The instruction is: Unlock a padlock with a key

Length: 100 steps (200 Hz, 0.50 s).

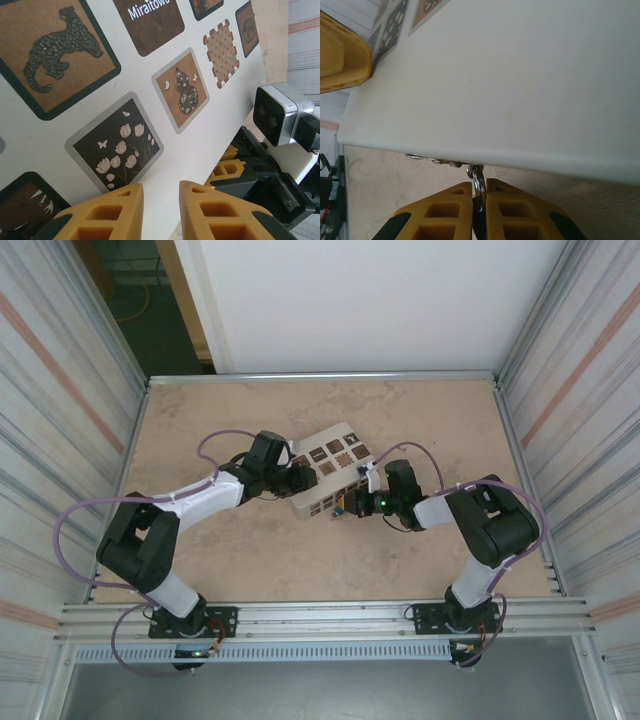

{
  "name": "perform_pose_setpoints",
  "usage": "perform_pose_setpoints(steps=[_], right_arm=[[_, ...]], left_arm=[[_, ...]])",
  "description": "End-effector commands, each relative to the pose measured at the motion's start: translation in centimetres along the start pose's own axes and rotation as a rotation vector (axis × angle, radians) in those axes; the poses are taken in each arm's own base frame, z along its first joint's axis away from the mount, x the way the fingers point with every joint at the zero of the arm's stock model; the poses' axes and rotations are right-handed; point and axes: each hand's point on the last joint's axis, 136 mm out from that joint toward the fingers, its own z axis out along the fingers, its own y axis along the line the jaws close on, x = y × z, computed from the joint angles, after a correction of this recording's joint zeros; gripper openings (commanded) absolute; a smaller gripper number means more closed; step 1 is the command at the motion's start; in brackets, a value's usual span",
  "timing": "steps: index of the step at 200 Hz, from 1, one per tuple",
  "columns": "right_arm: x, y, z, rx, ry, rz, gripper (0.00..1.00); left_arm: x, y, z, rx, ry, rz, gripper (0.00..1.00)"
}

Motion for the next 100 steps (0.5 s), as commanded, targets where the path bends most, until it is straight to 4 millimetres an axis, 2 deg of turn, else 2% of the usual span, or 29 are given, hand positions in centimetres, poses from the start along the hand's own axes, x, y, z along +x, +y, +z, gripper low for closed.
perform_pose_setpoints(steps=[1, 45, 100], right_arm=[[-0.3, 1.1, -0.6, -0.029, -0.024, 0.006, 0.09], [-0.6, 1.0, -1.0, -0.039, -0.081, 0.071, 0.06], [-2.3, 0.9, -1.6, -0.052, -0.164, 0.166, 0.06]], left_arm=[[1.6, 1.5, 0.7, -0.034, 0.050, -0.008, 0.26], [2.6, 2.3, 0.7, -0.045, 0.065, -0.015, 0.26], [4.4, 3.6, 1.1, -0.065, 0.093, -0.032, 0.26]])
